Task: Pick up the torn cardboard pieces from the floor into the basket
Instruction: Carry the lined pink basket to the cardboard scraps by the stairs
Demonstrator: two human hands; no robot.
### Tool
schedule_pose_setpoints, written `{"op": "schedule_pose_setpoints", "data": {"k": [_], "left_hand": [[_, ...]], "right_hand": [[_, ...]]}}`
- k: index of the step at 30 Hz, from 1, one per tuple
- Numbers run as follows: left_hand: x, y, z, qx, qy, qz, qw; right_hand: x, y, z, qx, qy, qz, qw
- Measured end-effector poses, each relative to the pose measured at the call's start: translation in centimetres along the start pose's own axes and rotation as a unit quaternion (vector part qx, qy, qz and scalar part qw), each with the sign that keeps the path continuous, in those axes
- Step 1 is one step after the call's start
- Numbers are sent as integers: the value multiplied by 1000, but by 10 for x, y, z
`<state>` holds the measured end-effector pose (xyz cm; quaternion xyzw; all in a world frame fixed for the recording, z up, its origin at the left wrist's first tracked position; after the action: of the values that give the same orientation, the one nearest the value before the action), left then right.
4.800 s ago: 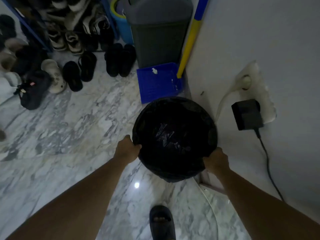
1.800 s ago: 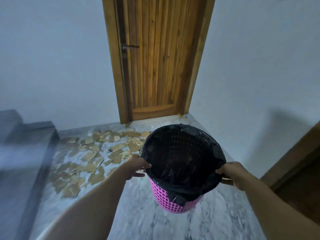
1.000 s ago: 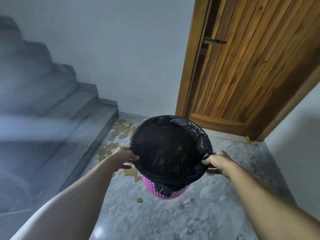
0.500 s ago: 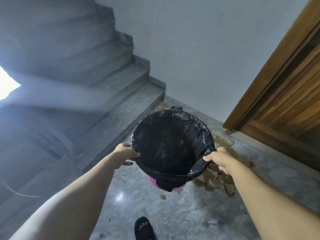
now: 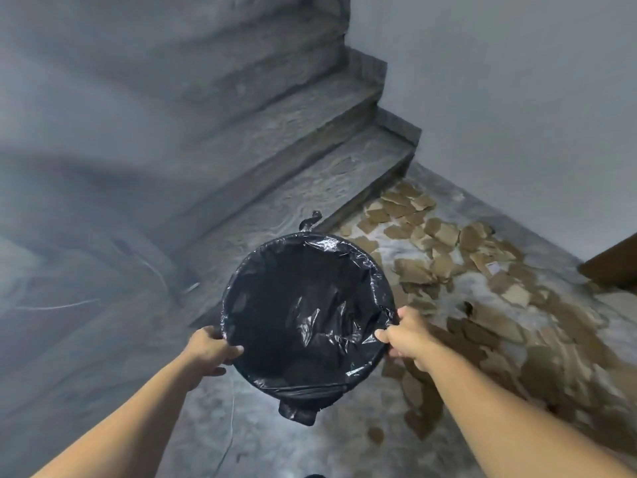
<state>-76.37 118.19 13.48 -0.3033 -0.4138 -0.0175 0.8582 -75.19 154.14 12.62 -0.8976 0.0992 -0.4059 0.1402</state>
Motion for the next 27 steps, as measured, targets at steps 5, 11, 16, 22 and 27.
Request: {"op": "schedule_pose_setpoints", "data": {"k": [5,11,16,22,27], "left_hand": [[-64,21,-53,14,-24,37,999],[-110,72,-95,15,-30,20,999],[-117,115,-109,19,-30,-20,999],[-111,148,-98,25,-29,-53,998],[-107,162,-81,24,-7,-70,997]], "right_hand": [[-69,59,37,13,-4,-14,1000],[-120,75,101,42,15,19,999],[-129,59,144,35,36,47,998],[-125,24,169,48,47,96,993],[-125,0,179,61,42,142,987]]}}
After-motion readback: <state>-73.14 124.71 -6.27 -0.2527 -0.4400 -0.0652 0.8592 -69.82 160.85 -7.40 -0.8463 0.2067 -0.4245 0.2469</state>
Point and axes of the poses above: each hand's wrist, its own x-axis away from the middle knuckle, its own y-axis out of the palm, z = x × y, the point moved 5 cm from there along -x, towards the middle knuckle, and after that the axes turned 5 degrees about -x, right-handed, at the moved point
